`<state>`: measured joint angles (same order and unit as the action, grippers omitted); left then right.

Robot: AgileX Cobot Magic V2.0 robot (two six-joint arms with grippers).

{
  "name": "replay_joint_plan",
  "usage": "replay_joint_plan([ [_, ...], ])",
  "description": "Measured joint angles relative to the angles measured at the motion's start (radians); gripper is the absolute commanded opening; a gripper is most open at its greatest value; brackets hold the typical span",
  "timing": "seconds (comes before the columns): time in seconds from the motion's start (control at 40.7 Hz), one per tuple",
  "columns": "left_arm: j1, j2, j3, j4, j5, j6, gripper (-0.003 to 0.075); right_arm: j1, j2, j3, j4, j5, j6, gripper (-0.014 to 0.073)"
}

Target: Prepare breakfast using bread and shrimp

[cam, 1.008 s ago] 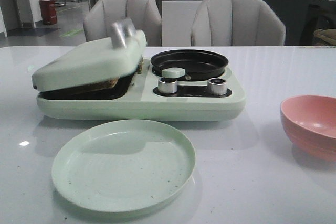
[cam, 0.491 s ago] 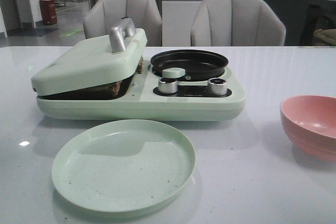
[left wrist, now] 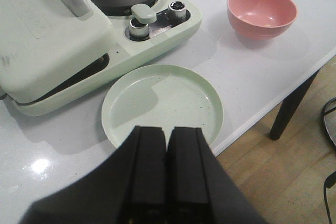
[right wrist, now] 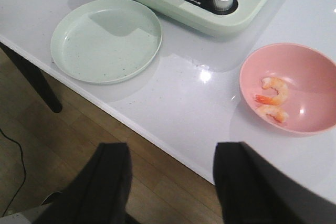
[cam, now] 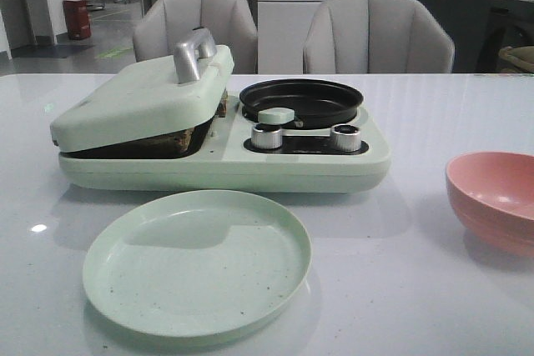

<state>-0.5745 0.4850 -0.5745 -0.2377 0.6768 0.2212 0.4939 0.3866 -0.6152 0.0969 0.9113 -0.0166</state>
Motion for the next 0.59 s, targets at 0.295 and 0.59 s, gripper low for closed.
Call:
replay_joint_plan([
  [0.295, 0.0, -0.047, 0.053, 0.0, 0.041, 0.0, 0.01, 0.0, 0.0, 0.0, 0.0, 0.0, 0.0, 0.0458],
  [0.59, 0.0, -0.049, 0.058, 0.0, 0.048, 0.0, 0.01, 0.0, 0.0, 0.0, 0.0, -0.005, 0.0, 0.0458],
])
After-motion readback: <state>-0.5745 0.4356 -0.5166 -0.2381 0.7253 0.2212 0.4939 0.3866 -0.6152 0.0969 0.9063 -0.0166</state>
